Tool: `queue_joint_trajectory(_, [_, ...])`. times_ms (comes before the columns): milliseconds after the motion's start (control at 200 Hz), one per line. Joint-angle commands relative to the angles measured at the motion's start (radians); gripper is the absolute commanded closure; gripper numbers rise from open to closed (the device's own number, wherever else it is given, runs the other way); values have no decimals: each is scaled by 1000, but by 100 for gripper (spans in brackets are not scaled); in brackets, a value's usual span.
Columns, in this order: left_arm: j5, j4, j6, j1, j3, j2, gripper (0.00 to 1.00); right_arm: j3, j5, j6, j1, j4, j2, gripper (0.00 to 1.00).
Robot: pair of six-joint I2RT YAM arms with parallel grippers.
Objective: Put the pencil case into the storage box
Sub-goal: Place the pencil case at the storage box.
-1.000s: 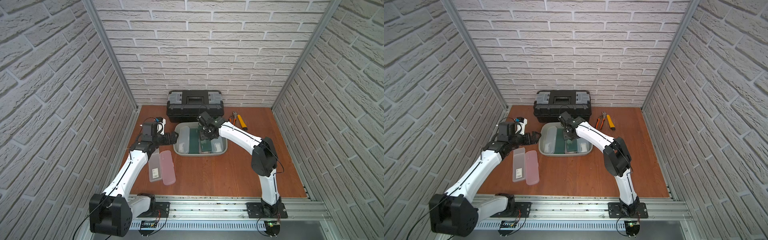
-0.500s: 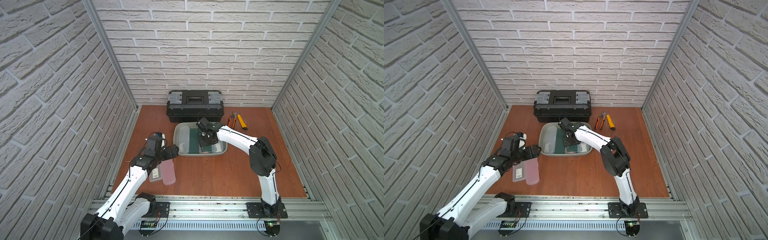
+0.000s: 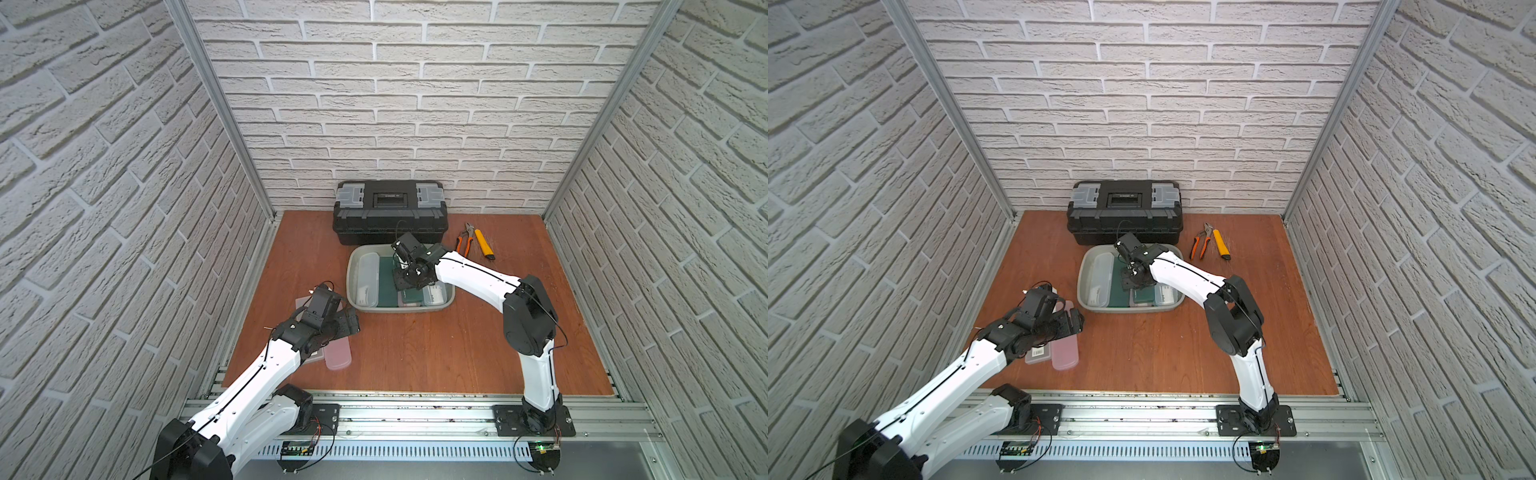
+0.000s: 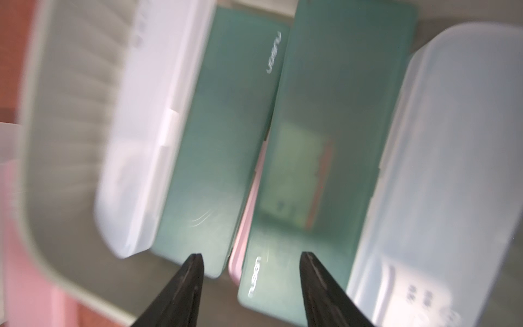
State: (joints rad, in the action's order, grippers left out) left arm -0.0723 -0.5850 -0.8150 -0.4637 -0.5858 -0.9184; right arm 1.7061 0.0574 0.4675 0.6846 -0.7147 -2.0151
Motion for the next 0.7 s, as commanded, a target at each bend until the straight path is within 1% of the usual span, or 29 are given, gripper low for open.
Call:
queue_joint_trajectory(0, [-92, -57, -76, -40, 22, -9, 2, -29, -19, 8, 9, 83, 130, 39])
queue_joint_trajectory(75, [-119, -64, -108, -66, 34, -6, 1, -60, -19, 7, 10, 90, 169, 38])
queue_joint_trajectory(230, [-112, -39, -158, -93, 71, -8, 2, -162, -24, 8, 13, 120, 257, 37])
queue_joint_trajectory(330, [-129, -36, -189, -115, 90, -10, 1, -230, -23, 17, 13, 142, 300, 37])
queue_joint_trajectory(425, [-138, -42, -222, -125, 110, -11, 1, -262, -14, 21, 15, 140, 317, 37])
queue_joint_trajectory(555, [-147, -30, -234, -139, 128, -17, 1, -289, 6, 26, 15, 137, 334, 36])
queue_joint_trajectory(695, [-145, 1, -232, -155, 130, -81, 2, -296, 5, 35, 17, 141, 332, 36])
